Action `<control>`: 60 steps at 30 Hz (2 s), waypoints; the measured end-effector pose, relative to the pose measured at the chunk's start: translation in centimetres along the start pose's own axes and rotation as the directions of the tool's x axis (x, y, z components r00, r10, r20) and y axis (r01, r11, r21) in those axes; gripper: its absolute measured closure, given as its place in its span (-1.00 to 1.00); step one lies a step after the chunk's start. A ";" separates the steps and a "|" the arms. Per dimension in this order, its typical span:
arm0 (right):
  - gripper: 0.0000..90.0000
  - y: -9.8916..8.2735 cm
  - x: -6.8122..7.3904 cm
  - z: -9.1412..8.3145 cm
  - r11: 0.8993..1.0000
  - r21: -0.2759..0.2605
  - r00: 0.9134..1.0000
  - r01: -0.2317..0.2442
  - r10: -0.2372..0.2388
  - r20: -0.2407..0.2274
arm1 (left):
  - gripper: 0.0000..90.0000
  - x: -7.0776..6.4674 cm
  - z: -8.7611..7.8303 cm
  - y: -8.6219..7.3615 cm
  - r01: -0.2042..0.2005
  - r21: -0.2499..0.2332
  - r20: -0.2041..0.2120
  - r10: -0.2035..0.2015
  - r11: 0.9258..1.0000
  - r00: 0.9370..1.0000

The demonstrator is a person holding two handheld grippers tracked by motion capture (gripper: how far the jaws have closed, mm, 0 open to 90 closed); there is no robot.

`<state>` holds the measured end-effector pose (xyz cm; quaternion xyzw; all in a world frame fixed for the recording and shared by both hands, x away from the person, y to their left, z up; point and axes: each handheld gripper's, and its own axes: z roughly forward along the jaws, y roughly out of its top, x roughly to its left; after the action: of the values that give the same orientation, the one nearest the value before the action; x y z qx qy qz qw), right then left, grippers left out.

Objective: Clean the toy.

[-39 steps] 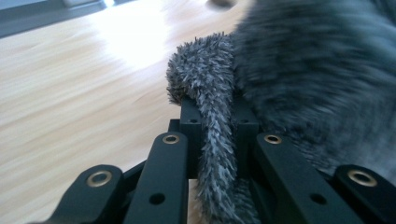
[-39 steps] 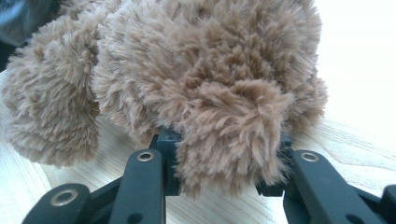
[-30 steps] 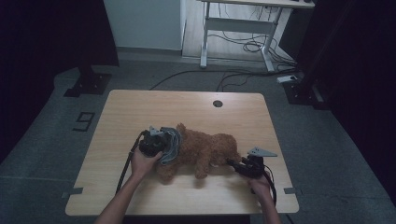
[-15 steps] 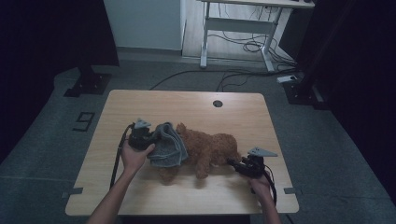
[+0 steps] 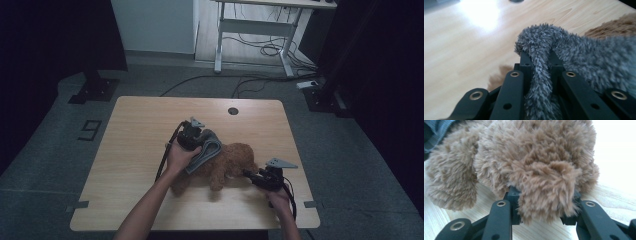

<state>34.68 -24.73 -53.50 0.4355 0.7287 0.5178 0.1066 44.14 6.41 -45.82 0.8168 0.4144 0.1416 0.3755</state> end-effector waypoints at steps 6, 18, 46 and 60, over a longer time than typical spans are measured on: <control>0.12 0.5 0.7 -0.3 1.000 -0.004 0.999 0.030 -0.030 0.024 | 0.76 0.6 -1.0 -1.5 0.047 0.007 0.069 -0.047 0.999 0.997; -0.54 3.5 1.7 -3.3 0.997 -0.082 1.000 0.009 -0.008 0.008 | 0.78 -1.8 -3.4 -5.5 -0.033 -0.104 0.087 0.042 0.994 0.995; 0.06 3.2 2.9 2.6 0.993 0.103 0.989 0.051 -0.036 -0.140 | 0.78 -1.1 -7.7 -8.8 0.045 -0.233 0.155 -0.008 0.972 0.988; 0.18 7.6 5.1 3.1 0.975 -0.188 0.989 0.118 -0.132 -0.063 | 0.78 2.1 -10.4 -4.6 0.113 -0.307 0.126 -0.077 0.945 0.989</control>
<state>37.45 -18.25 -46.89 0.3575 0.7072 0.5909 0.1511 37.12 14.93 -42.28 0.7325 0.4038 0.1411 0.5296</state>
